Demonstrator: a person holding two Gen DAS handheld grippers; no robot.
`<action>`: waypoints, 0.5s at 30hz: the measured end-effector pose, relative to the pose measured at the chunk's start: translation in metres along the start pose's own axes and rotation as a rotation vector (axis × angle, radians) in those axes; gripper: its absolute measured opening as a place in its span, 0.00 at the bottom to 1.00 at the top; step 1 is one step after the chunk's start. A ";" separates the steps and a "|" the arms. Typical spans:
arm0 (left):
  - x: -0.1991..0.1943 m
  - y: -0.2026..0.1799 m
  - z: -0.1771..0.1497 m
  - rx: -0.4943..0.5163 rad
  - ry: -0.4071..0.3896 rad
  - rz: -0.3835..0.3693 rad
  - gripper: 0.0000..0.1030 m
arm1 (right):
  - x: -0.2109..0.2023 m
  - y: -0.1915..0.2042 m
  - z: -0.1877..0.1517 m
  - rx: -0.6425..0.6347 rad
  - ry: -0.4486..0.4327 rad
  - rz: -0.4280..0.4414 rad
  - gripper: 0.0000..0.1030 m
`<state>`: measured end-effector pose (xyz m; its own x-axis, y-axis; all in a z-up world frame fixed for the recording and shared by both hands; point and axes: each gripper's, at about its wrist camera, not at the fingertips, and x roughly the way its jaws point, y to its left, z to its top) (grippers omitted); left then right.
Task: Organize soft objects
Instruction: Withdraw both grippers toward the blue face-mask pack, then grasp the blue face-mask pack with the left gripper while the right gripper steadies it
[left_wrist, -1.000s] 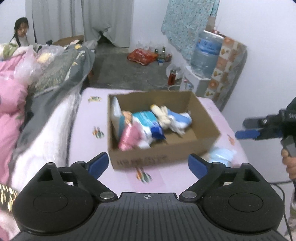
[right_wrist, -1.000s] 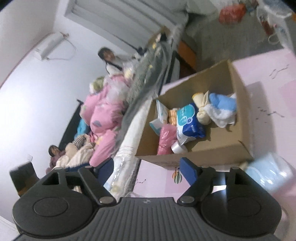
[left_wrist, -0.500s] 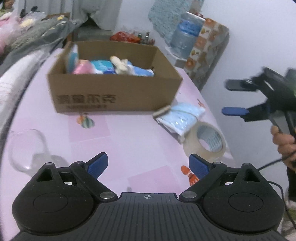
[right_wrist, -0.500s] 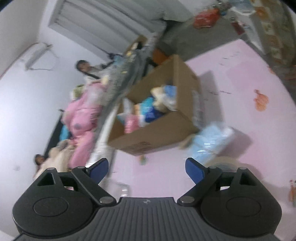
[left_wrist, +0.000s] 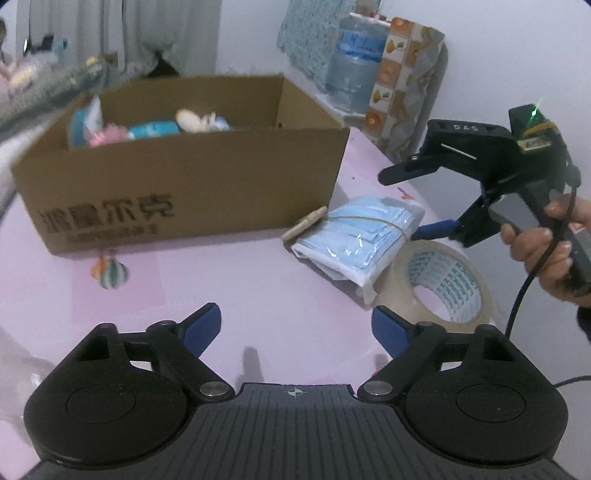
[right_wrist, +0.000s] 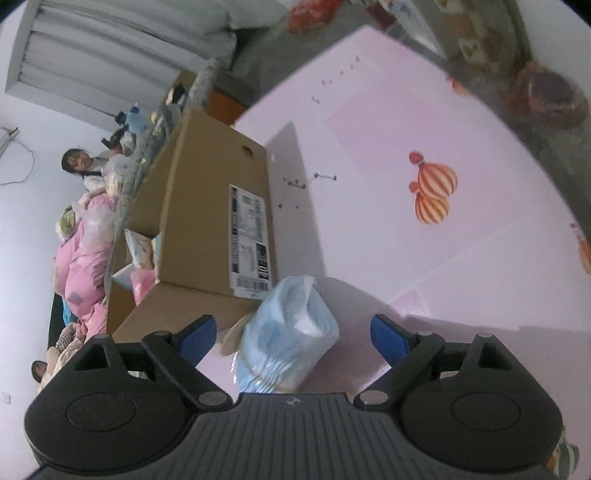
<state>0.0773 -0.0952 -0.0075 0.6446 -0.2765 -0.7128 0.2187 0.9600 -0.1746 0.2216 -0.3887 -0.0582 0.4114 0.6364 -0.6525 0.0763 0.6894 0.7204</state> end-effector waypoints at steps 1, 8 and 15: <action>0.005 0.001 0.001 -0.012 0.006 -0.012 0.80 | 0.007 -0.003 0.003 0.010 0.018 0.006 0.85; 0.027 0.009 0.008 -0.095 0.025 -0.114 0.68 | 0.027 -0.004 0.004 -0.004 0.097 0.083 0.60; 0.034 0.012 0.012 -0.163 0.050 -0.252 0.68 | 0.018 0.014 -0.003 -0.070 0.089 0.087 0.43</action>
<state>0.1109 -0.0936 -0.0260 0.5475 -0.5085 -0.6647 0.2444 0.8568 -0.4541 0.2272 -0.3669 -0.0605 0.3312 0.7208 -0.6089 -0.0213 0.6509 0.7589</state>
